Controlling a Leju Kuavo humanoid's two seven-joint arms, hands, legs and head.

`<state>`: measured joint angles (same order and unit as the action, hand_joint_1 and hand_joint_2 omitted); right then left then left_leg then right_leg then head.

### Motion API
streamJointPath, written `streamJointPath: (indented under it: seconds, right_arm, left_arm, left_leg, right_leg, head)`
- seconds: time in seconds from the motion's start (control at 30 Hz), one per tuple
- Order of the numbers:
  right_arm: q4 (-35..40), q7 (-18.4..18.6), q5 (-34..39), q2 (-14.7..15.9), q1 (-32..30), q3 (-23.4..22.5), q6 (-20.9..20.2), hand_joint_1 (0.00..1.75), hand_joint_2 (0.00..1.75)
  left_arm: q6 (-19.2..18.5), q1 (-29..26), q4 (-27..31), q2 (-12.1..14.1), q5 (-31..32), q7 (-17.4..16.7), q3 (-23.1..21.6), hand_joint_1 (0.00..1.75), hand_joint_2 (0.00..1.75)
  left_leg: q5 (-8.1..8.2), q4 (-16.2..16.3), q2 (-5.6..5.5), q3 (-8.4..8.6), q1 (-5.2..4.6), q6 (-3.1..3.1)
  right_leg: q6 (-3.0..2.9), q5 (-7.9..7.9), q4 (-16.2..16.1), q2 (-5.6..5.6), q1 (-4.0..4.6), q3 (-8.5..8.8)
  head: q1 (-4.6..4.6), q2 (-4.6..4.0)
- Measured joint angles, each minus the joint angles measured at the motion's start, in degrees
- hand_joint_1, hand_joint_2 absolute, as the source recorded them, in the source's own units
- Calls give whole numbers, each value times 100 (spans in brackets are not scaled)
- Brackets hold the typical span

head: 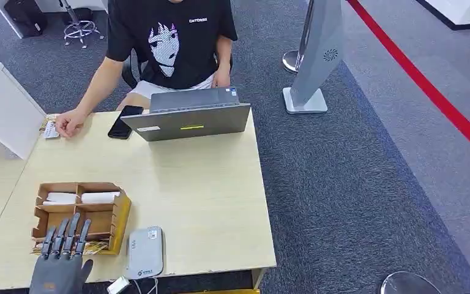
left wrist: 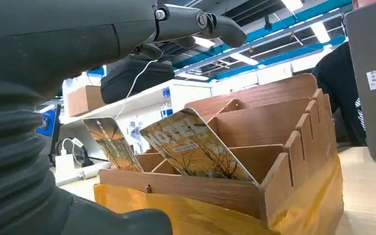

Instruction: Pass the card to the sensor for recognition and then transmit it.

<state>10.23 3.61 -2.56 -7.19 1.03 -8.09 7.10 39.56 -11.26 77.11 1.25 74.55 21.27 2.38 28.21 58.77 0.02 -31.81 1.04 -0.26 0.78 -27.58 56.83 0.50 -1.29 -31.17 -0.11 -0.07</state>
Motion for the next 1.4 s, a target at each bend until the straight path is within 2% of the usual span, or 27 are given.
streamJointPath:
  seconds: [0.07,0.1,0.2,0.67,0.8,0.93,1.07,1.17,1.4]
  right_arm:
    - [0,-2,-2,0,0,-2,0,0,175]
    - [0,-2,-9,0,0,-7,0,0,175]
    - [0,-2,-28,0,-1,-33,0,0,175]
    - [0,-2,-44,0,-1,-46,-20,0,175]
    - [0,-9,-76,0,-1,-46,-26,0,175]
    - [0,-50,-127,0,-2,-48,-28,0,175]
    - [0,-68,-159,0,-1,-50,-55,0,175]
    - [0,-72,-205,0,1,-52,-85,0,175]
    - [2,-70,-269,0,21,-52,-90,0,175]
  left_arm:
    - [0,-3,0,-7,0,-39,-2,0,175]
    - [0,-5,2,-7,-7,-37,-2,171,175]
    - [0,-8,2,-13,-118,72,-2,175,175]
    - [0,-23,42,-42,-61,142,-2,175,175]
    - [2,-32,353,-46,101,389,133,175,175]
    - [11,-1,943,17,-124,616,394,175,175]
    - [17,53,1502,157,-195,599,490,175,175]
    - [17,127,1890,317,-162,453,490,175,175]
    - [17,429,2203,652,177,15,396,175,175]
  left_leg:
    - [0,0,0,0,0,0]
    - [0,0,0,0,0,0]
    - [0,0,0,-1,0,0]
    - [0,0,0,-1,0,0]
    - [-1,0,-1,-1,0,0]
    - [-1,0,-1,0,1,0]
    - [-3,0,-1,0,2,-1]
    - [-4,0,-1,1,1,-1]
    - [-4,0,-1,3,1,-2]
  right_leg:
    - [0,0,0,0,0,0]
    - [0,0,0,0,0,0]
    - [0,0,0,0,0,0]
    - [0,0,0,0,0,1]
    - [0,0,0,0,0,0]
    - [0,0,1,-1,1,1]
    - [0,0,3,-2,1,0]
    - [0,0,3,-2,1,0]
    - [-1,1,3,-1,1,-1]
  head:
    - [0,0]
    - [-2,0]
    - [-2,0]
    - [0,0]
    - [0,0]
    - [0,0]
    - [-2,0]
    - [-2,2]
    - [-2,0]
